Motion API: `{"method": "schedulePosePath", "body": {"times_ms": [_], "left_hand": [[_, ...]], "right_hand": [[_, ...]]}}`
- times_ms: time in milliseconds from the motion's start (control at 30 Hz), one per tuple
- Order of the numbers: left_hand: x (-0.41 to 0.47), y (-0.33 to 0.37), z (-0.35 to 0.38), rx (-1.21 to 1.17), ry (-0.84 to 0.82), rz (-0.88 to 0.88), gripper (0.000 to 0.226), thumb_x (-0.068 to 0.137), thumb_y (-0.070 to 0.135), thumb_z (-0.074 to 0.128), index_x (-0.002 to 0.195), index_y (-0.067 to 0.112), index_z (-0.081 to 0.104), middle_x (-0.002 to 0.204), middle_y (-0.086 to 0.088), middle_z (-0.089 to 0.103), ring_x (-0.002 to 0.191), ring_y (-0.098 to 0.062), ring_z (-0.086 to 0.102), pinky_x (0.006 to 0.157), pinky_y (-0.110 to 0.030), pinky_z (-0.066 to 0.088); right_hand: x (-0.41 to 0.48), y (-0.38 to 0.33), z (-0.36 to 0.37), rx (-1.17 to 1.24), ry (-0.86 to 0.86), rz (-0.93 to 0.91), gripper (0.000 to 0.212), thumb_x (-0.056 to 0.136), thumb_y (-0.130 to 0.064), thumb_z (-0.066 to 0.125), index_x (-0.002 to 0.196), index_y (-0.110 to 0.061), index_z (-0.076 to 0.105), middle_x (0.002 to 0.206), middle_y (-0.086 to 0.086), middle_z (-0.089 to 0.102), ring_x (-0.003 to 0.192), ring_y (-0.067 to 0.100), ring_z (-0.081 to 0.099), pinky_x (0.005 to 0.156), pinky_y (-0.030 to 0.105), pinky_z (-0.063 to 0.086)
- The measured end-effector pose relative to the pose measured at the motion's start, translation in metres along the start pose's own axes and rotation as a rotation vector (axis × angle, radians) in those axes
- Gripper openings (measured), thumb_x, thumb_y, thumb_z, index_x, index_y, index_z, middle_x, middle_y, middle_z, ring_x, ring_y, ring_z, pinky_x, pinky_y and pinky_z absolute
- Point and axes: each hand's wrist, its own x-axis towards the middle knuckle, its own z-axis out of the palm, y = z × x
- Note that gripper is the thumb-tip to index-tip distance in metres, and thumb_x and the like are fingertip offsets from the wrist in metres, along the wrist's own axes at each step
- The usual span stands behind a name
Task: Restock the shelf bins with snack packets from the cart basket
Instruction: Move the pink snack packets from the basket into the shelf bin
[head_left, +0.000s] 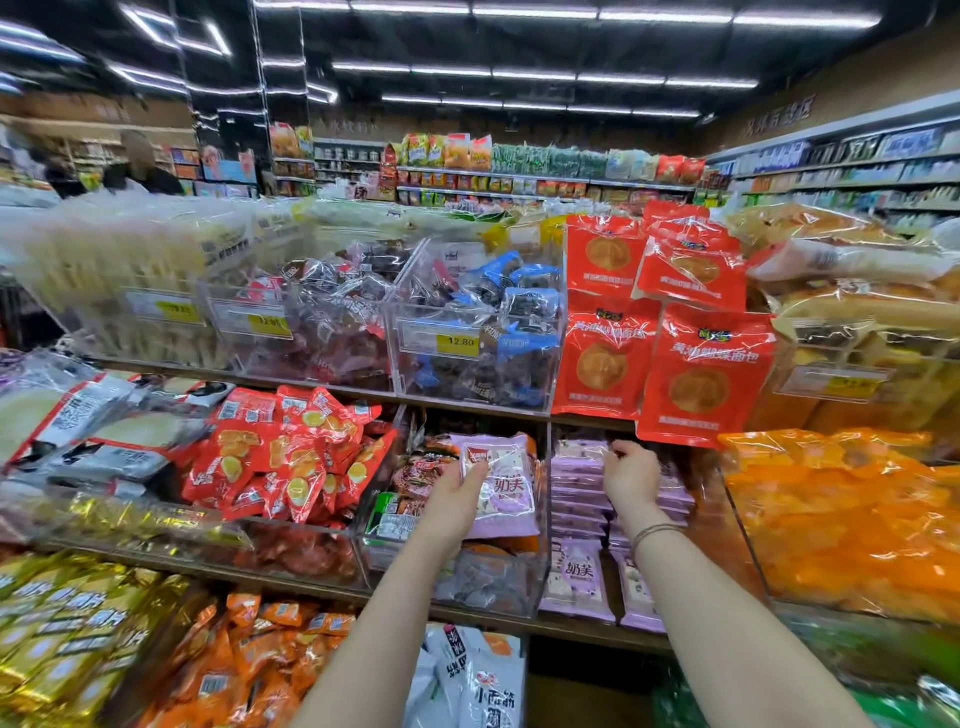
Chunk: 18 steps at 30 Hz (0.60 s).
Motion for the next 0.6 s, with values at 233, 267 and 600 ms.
{"method": "schedulePosePath", "body": {"times_ms": [233,267,600], "left_hand": [[-0.002,0.000,0.000,0.000,-0.011,-0.005,0.061,0.097,0.047,0.043,0.147,0.015,0.033,0.154,-0.004,0.033,0.141,-0.022,0.030,0.116,-0.044,0.024],[-0.002,0.000,0.000,-0.006,-0.008,-0.008,0.061,0.097,0.047,0.044,0.147,0.015,0.034,0.154,-0.004,0.033,0.141,-0.022,0.030,0.116,-0.043,0.024],[0.002,0.019,0.026,-0.363,0.063,-0.120,0.056,0.097,0.041,0.047,0.145,0.014,0.035,0.151,-0.005,0.035,0.131,-0.023,0.043,0.104,-0.039,0.040]], "right_hand": [[-0.004,-0.006,0.002,0.001,-0.069,-0.064,0.038,0.093,-0.010,0.052,0.129,0.000,0.051,0.105,0.018,0.064,0.089,0.030,0.058,0.074,0.032,0.042],[-0.008,-0.005,0.000,0.031,-0.078,-0.068,0.039,0.093,-0.010,0.051,0.131,-0.001,0.049,0.102,0.017,0.064,0.085,0.029,0.058,0.073,0.032,0.043],[-0.100,-0.008,-0.017,0.306,-0.493,-0.240,0.028,0.090,-0.041,0.057,0.113,-0.026,0.059,0.124,-0.010,0.056,0.109,0.011,0.056,0.084,0.020,0.042]]}}
